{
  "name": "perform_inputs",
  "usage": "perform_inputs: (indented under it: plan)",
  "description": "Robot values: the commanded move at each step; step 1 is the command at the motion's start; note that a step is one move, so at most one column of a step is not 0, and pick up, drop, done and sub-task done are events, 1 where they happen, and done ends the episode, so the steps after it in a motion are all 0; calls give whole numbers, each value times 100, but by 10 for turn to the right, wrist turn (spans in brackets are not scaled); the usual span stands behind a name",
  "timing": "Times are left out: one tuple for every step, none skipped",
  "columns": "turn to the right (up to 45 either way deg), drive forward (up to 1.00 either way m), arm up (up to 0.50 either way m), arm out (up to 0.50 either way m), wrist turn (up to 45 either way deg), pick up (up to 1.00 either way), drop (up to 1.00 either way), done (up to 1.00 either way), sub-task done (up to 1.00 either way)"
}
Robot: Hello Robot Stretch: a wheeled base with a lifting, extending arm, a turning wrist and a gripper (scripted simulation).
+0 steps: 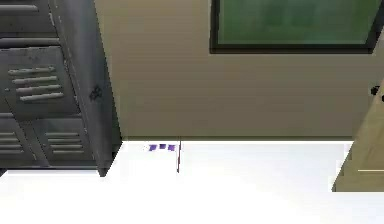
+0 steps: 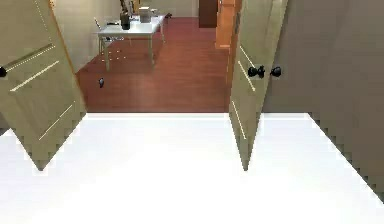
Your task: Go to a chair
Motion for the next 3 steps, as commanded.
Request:
perform_inputs:
  plan:
    - [450,0,0,0,0,0,0,0,0]
    - [390,0,0,0,0,0,0,0,0]
    - [0,100,0,0,0,0,0,0,0]
